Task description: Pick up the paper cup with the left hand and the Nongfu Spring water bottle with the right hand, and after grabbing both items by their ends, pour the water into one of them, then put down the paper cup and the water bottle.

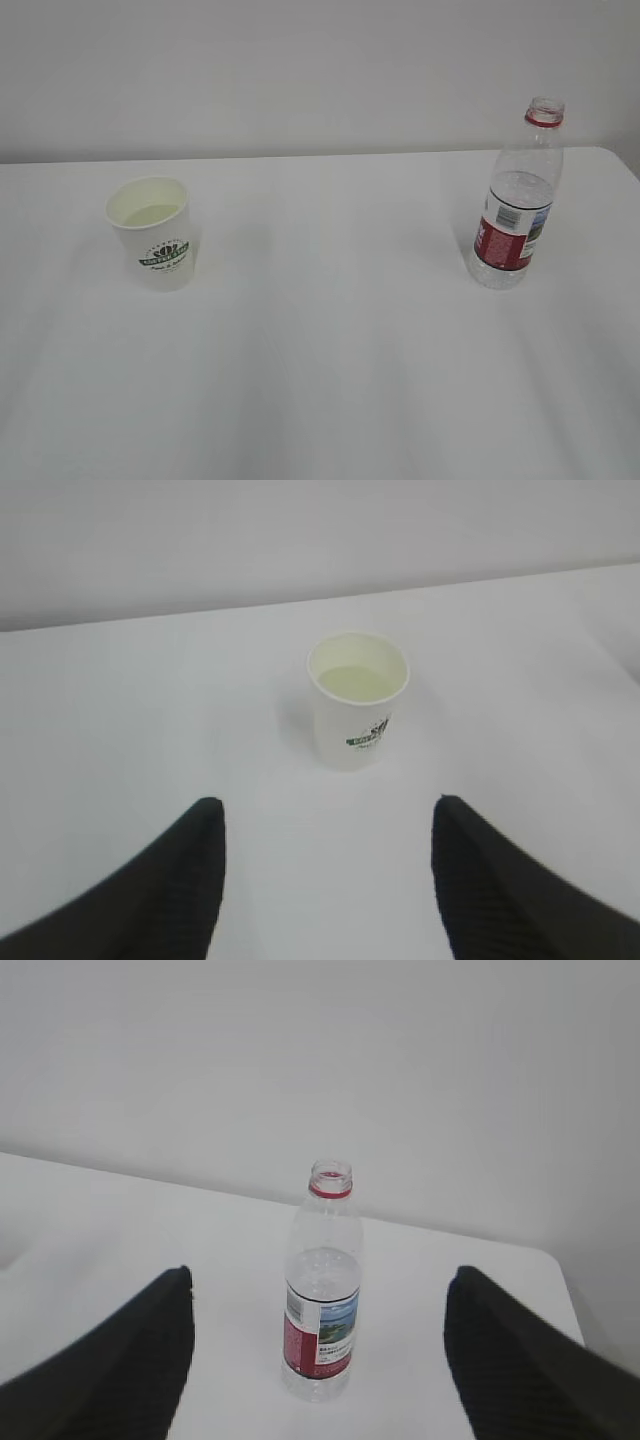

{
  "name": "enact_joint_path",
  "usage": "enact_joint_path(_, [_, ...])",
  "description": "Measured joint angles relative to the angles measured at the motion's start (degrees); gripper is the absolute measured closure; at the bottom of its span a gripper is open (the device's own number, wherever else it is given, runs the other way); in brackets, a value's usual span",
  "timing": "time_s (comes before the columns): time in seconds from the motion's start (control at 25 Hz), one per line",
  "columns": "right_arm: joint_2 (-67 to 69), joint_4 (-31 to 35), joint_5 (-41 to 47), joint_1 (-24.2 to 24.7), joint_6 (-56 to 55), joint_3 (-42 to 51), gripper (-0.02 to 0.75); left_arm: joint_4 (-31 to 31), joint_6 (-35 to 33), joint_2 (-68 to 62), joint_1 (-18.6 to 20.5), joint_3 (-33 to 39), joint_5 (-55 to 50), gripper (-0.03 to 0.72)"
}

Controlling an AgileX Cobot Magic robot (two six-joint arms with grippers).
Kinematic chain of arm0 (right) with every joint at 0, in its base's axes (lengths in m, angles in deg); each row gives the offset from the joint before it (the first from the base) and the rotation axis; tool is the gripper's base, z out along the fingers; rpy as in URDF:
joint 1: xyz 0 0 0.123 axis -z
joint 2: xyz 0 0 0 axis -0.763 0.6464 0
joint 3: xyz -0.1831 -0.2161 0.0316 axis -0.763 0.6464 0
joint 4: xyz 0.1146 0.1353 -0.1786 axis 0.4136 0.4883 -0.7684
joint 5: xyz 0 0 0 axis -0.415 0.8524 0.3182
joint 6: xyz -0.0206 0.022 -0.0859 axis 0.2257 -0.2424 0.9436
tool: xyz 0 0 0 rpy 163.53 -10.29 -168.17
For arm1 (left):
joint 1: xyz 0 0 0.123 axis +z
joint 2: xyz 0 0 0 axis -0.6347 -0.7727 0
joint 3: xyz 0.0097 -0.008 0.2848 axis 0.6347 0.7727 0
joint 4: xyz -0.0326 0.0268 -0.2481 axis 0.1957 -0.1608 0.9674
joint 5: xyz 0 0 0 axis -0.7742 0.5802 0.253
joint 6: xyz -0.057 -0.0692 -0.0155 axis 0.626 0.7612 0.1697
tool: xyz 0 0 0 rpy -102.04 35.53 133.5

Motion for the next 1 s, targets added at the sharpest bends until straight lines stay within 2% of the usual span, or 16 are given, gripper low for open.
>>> enact_joint_path(0.28, [-8.85, 0.0, 8.04, 0.0, 0.0, -0.76, 0.145, 0.0, 0.0, 5.22, 0.0, -1.37, -10.25, 0.225])
enact_joint_path(0.48, [-15.35, 0.0, 13.44, 0.0, 0.0, -1.03, 0.146, 0.12, 0.0, 12.14, 0.0, -1.39, -12.8, 0.225])
enact_joint_path(0.72, [-20.04, 0.26, 21.04, 0.0, 0.0, -3.81, 0.146, 3.28, 0.0, 19.02, 0.0, -1.48, -14.6, 0.226])
enact_joint_path(1.0, [-21.83, 3.84, 32.72, 0.0, 0.0, -8.76, 0.145, 7.47, 0.0, 22.5, 0.0, -1.72, -20.85, 0.225])
